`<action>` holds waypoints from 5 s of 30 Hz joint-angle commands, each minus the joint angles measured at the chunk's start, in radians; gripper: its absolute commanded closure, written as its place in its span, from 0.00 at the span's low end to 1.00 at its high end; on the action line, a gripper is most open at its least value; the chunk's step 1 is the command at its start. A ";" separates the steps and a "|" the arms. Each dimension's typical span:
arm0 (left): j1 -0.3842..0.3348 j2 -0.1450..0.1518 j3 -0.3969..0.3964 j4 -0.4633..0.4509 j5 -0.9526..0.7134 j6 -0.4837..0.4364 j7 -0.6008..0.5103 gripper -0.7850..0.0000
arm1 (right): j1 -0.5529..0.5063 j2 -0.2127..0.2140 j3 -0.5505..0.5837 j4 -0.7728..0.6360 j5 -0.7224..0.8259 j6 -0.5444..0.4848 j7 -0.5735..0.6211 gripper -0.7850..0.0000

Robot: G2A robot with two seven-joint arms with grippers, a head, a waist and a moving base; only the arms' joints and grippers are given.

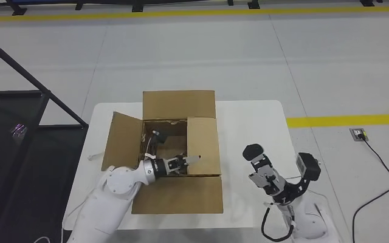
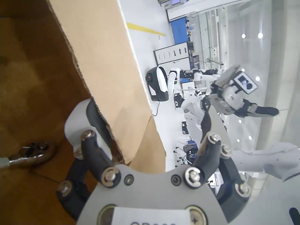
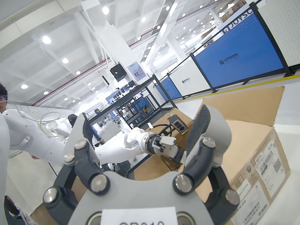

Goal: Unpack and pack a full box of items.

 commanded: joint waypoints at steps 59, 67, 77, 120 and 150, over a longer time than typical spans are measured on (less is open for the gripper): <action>0.093 0.000 -0.124 -0.429 0.496 0.207 -0.081 0.00 | -0.158 0.131 -0.005 -0.132 -0.131 -0.040 -0.444 0.00; 0.114 0.015 -0.125 -0.365 0.601 0.208 -0.116 0.00 | -0.078 0.142 -0.057 -0.097 -0.100 -0.040 -0.395 0.00; -0.047 -0.017 0.047 -0.174 0.496 0.198 -0.228 0.00 | -0.124 0.154 -0.045 -0.106 -0.107 -0.040 -0.442 0.00; 0.581 0.100 -0.786 -0.830 0.384 0.156 0.013 0.00 | 0.074 0.193 -0.199 -0.041 -0.074 -0.032 -0.342 0.00; 0.713 0.079 -0.668 -0.731 0.693 0.267 0.367 1.00 | 0.178 0.183 -0.292 -0.114 -0.159 0.173 -0.098 0.00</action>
